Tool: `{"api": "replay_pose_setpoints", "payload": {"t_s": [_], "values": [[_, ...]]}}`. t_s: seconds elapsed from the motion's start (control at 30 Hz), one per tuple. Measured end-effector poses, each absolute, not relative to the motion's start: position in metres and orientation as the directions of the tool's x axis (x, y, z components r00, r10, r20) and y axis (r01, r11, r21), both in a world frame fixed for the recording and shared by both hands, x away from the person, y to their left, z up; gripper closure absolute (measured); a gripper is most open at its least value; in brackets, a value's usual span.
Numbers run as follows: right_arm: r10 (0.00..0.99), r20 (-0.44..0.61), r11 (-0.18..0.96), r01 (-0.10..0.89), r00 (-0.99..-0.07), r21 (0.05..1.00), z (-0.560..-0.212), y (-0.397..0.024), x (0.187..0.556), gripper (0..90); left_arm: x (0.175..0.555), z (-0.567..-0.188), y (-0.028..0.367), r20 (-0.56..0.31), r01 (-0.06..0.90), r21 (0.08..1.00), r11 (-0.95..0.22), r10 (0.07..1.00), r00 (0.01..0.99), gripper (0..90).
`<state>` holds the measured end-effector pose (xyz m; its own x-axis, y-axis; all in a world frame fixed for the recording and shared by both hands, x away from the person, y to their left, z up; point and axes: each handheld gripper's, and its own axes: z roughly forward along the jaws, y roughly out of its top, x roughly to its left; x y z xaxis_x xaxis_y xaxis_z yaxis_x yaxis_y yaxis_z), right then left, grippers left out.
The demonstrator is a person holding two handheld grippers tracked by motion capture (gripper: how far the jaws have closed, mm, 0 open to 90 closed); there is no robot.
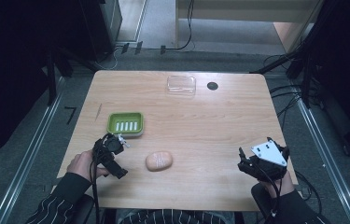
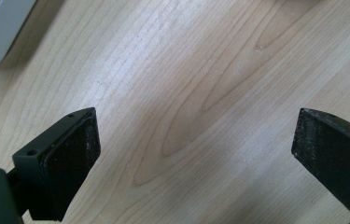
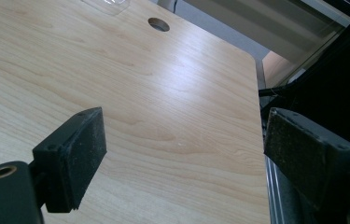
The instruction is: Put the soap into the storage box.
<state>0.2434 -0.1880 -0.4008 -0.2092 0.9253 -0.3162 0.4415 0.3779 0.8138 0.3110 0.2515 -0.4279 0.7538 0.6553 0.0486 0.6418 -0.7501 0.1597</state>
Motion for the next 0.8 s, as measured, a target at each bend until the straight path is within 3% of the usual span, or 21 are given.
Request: {"api": "replay_pose_setpoints", "payload": {"t_s": [0.8], "values": [[0.928,-0.313,0.372,0.446,-0.202,0.814,-0.403,-0.192,0.245,13.8,0.315,-0.427,0.241,0.031,0.623,0.169,-0.764,0.636,0.771,1.8]]}}
